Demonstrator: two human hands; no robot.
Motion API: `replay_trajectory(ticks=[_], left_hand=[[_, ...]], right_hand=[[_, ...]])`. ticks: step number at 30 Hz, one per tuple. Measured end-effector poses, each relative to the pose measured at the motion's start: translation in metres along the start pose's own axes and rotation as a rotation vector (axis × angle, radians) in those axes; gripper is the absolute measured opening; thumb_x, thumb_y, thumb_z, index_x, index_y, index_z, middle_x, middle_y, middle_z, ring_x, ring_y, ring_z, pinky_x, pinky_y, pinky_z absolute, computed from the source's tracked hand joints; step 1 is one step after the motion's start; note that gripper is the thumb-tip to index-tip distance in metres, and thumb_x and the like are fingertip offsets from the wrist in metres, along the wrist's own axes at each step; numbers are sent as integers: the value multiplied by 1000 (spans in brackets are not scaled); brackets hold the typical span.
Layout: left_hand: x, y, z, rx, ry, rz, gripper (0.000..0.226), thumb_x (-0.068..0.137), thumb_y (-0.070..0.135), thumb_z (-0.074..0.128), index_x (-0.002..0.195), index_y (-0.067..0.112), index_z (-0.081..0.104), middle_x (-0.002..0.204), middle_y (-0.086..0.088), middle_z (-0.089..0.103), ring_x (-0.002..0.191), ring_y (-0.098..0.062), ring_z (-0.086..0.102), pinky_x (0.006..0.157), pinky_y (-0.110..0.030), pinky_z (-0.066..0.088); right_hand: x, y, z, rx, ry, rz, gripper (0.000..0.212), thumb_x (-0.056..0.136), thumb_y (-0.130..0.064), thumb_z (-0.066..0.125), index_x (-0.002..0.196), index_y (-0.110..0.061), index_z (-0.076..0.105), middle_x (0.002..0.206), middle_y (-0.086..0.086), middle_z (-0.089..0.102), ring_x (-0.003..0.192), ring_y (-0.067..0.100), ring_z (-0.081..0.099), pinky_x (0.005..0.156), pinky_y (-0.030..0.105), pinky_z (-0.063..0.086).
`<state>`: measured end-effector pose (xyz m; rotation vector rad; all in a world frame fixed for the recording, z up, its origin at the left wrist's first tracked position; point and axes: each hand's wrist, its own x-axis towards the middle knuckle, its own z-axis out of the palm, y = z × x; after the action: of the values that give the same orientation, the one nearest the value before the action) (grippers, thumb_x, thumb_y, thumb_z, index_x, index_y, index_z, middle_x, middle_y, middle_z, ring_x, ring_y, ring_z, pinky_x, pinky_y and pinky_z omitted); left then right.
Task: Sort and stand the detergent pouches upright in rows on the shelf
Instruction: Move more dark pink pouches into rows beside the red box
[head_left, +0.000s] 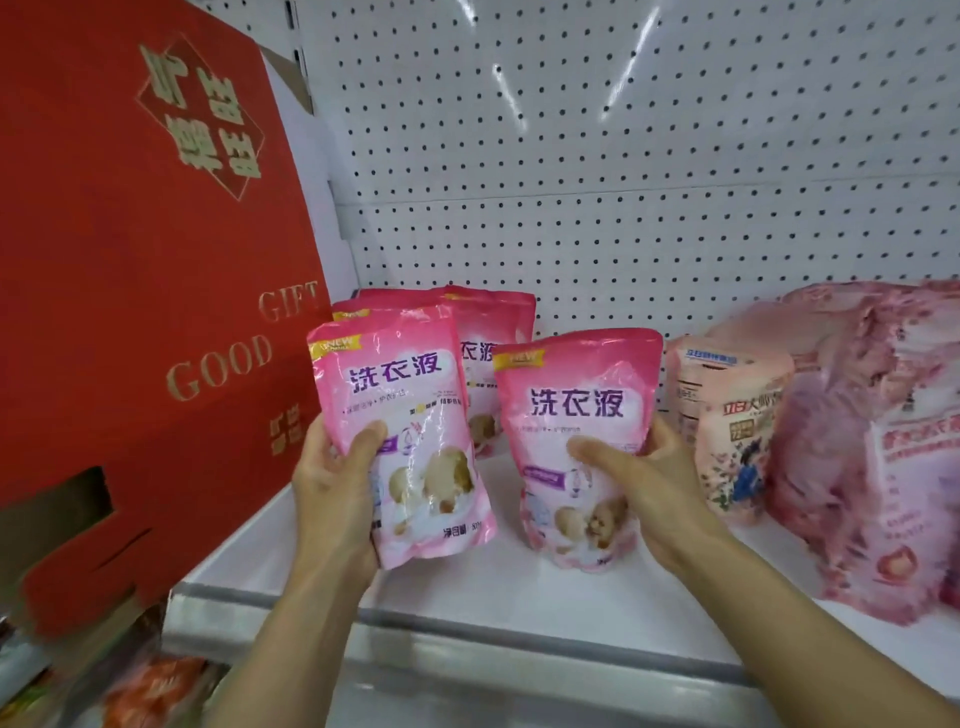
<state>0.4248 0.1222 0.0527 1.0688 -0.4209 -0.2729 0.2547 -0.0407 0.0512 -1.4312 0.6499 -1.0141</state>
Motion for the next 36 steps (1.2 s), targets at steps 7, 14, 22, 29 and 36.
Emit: replay_trajectory(ticks=[7, 14, 22, 29, 36], left_hand=[[42, -7, 4, 29, -52, -8, 26, 94, 9, 62, 116, 21, 62, 99, -5, 77, 86, -30, 75, 73, -51, 60], [77, -3, 1, 21, -104, 12, 29, 93, 9, 61, 118, 23, 60, 98, -5, 77, 82, -28, 76, 63, -44, 62], [96, -13, -4, -19, -138, 5, 27, 94, 7, 60, 117, 21, 61, 100, -9, 76, 87, -34, 74, 73, -52, 60], [100, -19, -3, -27, -174, -6, 28, 93, 7, 60, 116, 23, 63, 102, -9, 76, 90, -35, 74, 78, -55, 59], [92, -15, 8, -41, -239, 9, 30, 94, 4, 58, 119, 19, 60, 105, -11, 75, 92, -35, 73, 74, -50, 61]], right_hand=[[25, -91, 10, -629, -184, -356, 17, 74, -12, 81, 86, -22, 74, 78, -4, 75, 72, 11, 70, 68, 27, 57], [90, -125, 8, -1064, -257, -286, 16, 78, -11, 76, 68, -3, 67, 57, 6, 56, 50, 12, 48, 54, 27, 41], [174, -95, 18, -974, -90, -171, 20, 82, -8, 74, 66, -5, 61, 58, 6, 51, 54, 17, 46, 59, 27, 40], [211, -76, 33, -984, -51, -113, 16, 88, -8, 64, 73, -5, 64, 66, 8, 57, 58, 20, 52, 57, 29, 46], [185, -90, 43, -1313, -19, -389, 35, 90, -19, 56, 125, -19, 58, 123, 3, 63, 113, 26, 56, 92, 42, 48]])
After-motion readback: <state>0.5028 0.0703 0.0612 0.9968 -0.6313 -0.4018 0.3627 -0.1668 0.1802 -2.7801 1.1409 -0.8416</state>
